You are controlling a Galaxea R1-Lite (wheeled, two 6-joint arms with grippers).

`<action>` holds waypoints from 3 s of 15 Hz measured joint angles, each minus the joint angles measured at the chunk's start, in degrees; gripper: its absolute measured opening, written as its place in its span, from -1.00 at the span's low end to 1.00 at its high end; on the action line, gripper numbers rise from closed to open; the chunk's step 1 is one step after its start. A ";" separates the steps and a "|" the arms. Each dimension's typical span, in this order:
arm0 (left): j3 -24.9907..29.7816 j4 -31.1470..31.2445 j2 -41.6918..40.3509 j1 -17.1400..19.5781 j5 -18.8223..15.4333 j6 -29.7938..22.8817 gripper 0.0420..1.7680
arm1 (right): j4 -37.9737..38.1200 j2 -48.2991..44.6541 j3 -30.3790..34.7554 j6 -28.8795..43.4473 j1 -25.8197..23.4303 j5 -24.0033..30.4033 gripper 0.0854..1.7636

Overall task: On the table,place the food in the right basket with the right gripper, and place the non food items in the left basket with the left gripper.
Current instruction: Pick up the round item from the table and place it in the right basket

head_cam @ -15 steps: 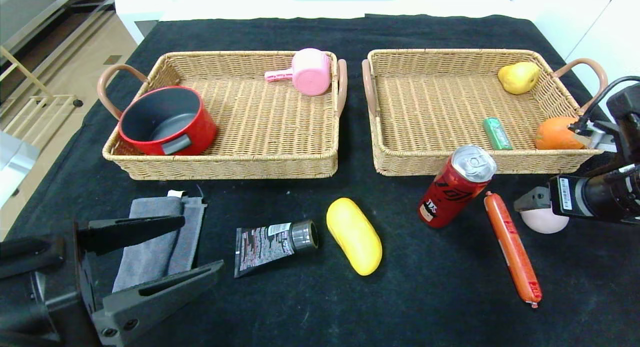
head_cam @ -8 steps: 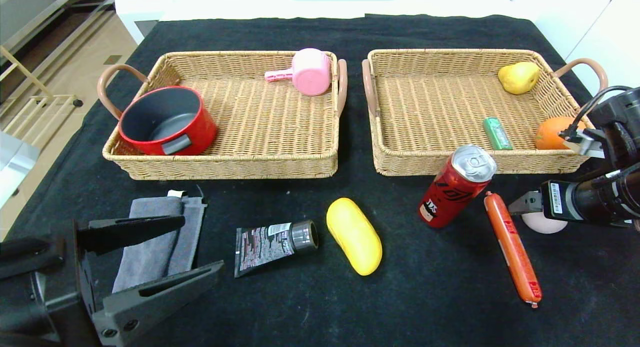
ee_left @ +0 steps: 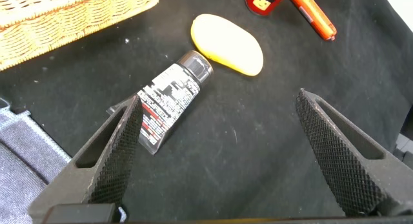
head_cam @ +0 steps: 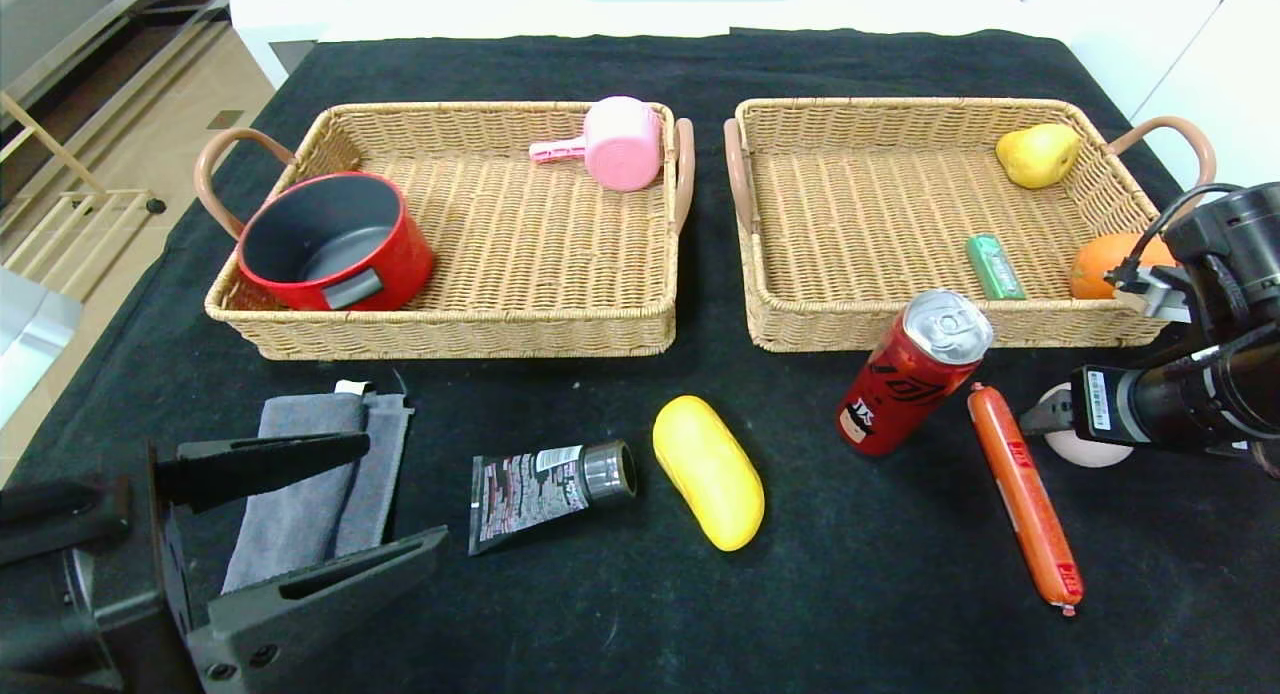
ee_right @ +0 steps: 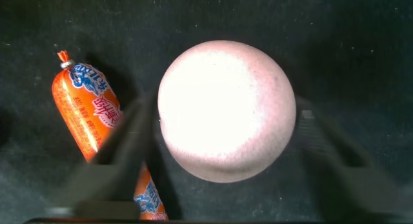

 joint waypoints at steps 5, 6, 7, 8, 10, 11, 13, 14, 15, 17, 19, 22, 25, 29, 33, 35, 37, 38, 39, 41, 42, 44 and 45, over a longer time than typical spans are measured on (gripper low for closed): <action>0.05 0.10 0.00 0.00 0.00 0.02 0.94 | -0.09 0.63 0.00 -0.04 -0.06 -0.13 -0.15; 0.09 0.10 0.02 0.00 0.00 0.02 0.94 | -0.11 0.66 0.00 -0.06 -0.06 -0.09 -0.30; 0.16 0.02 0.04 0.00 0.00 0.00 0.94 | -0.11 0.66 -0.02 -0.06 -0.04 -0.11 -0.61; 0.27 0.00 0.04 0.00 0.00 0.00 0.94 | -0.13 0.66 -0.02 -0.06 -0.11 -0.11 -0.77; 0.35 -0.01 0.04 0.00 0.00 0.00 0.94 | -0.13 0.66 0.12 -0.11 -0.09 -0.11 -0.77; 0.35 -0.01 0.04 0.00 0.00 0.00 0.94 | -0.13 0.66 0.26 -0.13 -0.09 -0.11 -0.77; 0.35 -0.01 0.04 0.00 -0.02 0.02 0.94 | -0.11 0.79 0.39 -0.13 -0.06 -0.16 -0.77; 0.38 -0.01 0.04 0.00 0.00 0.02 0.94 | -0.11 0.85 0.44 -0.11 -0.06 -0.16 -0.77; 0.38 -0.06 0.04 0.00 0.00 0.02 0.94 | -0.17 0.85 0.65 -0.13 -0.01 -0.17 -0.77; 0.38 -0.09 0.04 0.00 0.00 0.09 0.94 | -0.17 0.88 0.85 -0.15 0.07 -0.20 -0.77; 0.33 -0.17 0.04 0.00 0.00 0.09 0.94 | -0.17 0.91 1.00 -0.13 0.05 -0.20 -0.77; 0.22 -0.20 0.04 0.00 0.00 0.13 0.94 | -0.13 0.49 1.11 -0.17 0.07 -0.20 -0.77; 0.13 -0.20 0.00 0.00 0.06 0.16 0.94 | 0.52 -1.62 1.02 -0.26 0.35 -0.06 -0.78; 0.11 -0.17 -0.02 0.00 0.17 0.17 0.94 | 5.12 -6.51 -0.41 -1.11 1.01 -0.11 -0.84; 0.05 -0.11 -0.07 0.00 0.24 0.17 0.94 | 6.45 -9.46 -3.99 -2.97 2.73 -2.78 -0.84; -0.06 -0.11 -0.09 0.00 0.26 0.16 0.94 | 6.49 -9.79 -6.31 -4.08 4.46 -4.00 -0.84; -0.13 -0.11 -0.13 0.00 0.24 0.17 0.94 | 6.58 -9.07 -9.42 -4.24 5.78 -5.97 -0.84; -0.13 -0.09 -0.16 0.00 0.26 0.17 0.94 | 6.56 -8.37 -11.15 -4.25 6.03 -6.31 -0.84; -0.13 -0.11 -0.24 0.00 0.26 0.17 0.94 | 6.53 -7.45 -13.23 -4.24 6.19 -6.51 -0.84; -0.22 -0.17 -0.33 0.00 0.24 0.17 0.94 | 6.28 -5.38 -17.31 -4.28 6.31 -6.69 -0.84; -0.22 -0.20 -0.38 0.00 0.24 0.17 0.94 | 5.96 -4.19 -19.20 -4.35 6.42 -6.75 -0.84; -0.22 -0.26 -0.33 0.00 0.26 0.17 0.94 | 4.06 -1.68 -22.02 -4.47 6.61 -6.91 -0.84; -0.23 -0.26 -0.33 0.00 0.26 0.16 0.94 | 1.44 -0.63 -22.58 -4.47 6.64 -6.91 -0.84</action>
